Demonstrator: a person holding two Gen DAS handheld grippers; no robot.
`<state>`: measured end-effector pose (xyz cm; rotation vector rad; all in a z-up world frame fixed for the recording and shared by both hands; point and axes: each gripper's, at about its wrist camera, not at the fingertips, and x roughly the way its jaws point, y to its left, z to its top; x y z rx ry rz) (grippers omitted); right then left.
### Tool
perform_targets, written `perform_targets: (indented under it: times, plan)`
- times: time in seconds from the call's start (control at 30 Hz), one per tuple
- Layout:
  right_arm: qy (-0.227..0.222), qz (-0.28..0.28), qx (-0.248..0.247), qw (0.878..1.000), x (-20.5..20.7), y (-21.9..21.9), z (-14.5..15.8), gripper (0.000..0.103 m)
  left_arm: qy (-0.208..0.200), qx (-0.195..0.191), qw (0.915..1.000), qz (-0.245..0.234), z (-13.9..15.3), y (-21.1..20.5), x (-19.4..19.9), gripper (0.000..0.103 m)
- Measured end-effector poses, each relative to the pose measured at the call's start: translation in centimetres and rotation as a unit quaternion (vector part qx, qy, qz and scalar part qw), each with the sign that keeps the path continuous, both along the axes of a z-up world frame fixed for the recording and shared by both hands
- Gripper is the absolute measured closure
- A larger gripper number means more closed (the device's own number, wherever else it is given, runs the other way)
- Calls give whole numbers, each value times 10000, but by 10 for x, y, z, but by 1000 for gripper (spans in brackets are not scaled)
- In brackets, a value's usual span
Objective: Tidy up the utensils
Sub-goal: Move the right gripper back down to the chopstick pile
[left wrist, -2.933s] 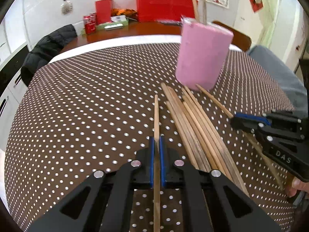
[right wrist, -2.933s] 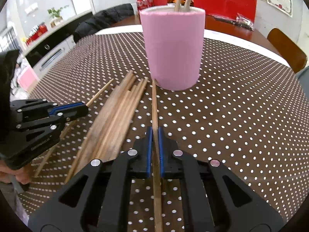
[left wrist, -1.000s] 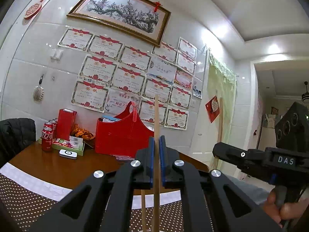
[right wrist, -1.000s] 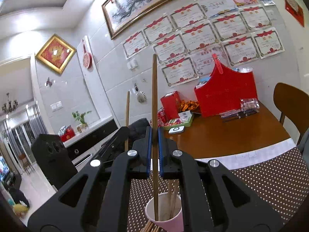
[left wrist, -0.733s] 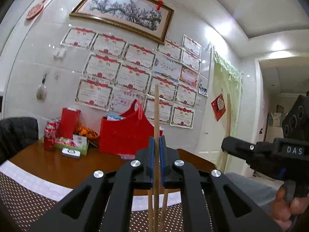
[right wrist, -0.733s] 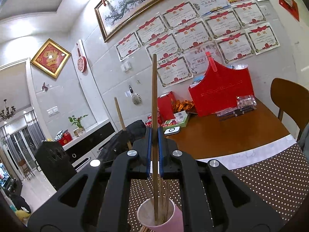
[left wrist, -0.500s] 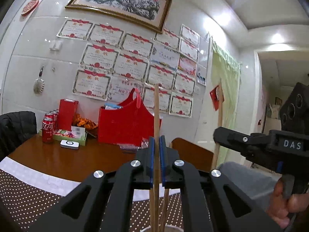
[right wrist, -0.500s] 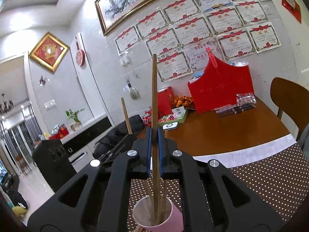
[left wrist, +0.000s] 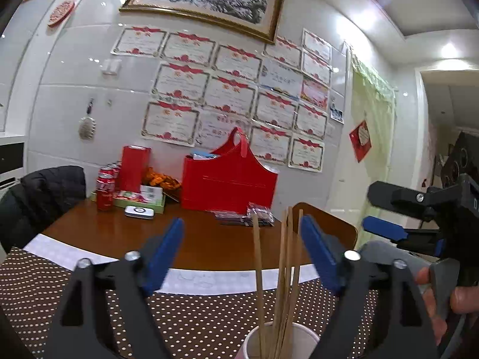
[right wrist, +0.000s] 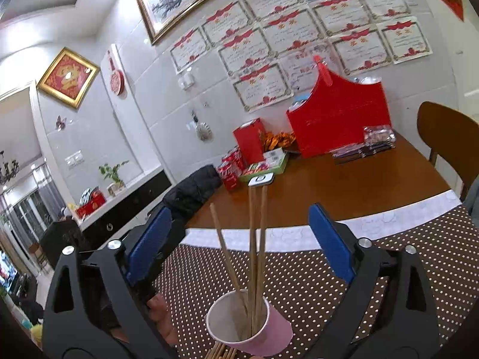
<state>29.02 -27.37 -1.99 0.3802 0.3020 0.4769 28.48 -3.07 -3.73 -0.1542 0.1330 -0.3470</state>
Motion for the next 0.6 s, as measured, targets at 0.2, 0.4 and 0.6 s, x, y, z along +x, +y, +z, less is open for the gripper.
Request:
perform_targets:
  times: [0.2,0.4,0.6]
  plan:
    - [95,-290,96,9995,-4,-11,8,6,356,356,9986,185,5,-4,-18,13]
    - [-22,-343,26,9994,-19,-9,19,6,470,552,9970,273,10,-1,-48,13]
    - [-150,-339,-52,9993,-47,-2,30,6,553,691,9957,286,18,8,-75,13]
